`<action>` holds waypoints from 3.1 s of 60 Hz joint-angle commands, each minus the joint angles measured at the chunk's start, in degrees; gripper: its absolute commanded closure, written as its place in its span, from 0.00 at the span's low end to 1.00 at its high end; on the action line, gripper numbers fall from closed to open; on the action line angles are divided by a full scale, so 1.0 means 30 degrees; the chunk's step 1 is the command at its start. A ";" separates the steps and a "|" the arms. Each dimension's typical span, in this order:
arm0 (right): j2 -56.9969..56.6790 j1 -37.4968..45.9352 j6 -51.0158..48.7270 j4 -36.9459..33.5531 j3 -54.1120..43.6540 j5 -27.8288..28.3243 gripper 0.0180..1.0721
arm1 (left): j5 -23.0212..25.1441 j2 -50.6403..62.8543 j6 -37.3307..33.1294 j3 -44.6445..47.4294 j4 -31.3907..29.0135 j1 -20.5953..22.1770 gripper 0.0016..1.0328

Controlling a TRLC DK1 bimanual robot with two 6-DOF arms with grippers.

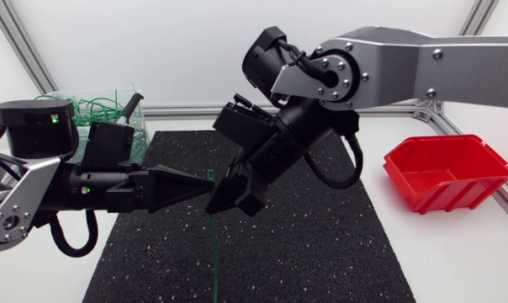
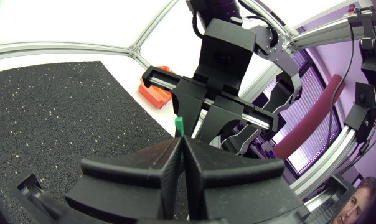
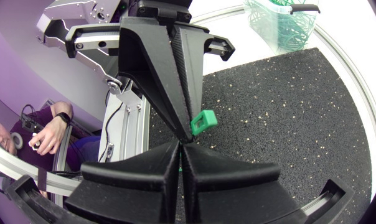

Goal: Take a green cable tie from the red box, thread the tail through the head to close it, then place it in the transparent bin on the left.

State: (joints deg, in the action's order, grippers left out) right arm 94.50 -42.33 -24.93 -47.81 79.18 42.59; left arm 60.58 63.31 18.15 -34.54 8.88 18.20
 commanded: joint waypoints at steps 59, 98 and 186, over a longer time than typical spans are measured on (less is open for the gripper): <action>-0.3785 0.2478 -0.0538 0.1201 -0.2515 0.3939 0.31 | 0.2835 0.2481 0.4760 -0.2518 0.6325 -0.0206 0.96; -0.3433 0.3181 0.0809 0.5156 -0.4595 0.3939 0.42 | 0.3187 0.4737 0.5287 -0.2489 0.9988 0.0263 0.96; -0.5718 0.0954 -0.7277 0.3545 -0.5006 -0.8747 0.04 | 0.4622 0.6495 1.0736 -0.5126 1.0368 -0.2227 0.97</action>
State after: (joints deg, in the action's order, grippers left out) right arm 77.80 -37.47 -41.58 -36.05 63.11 19.88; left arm 73.30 81.82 47.70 -48.12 39.11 12.03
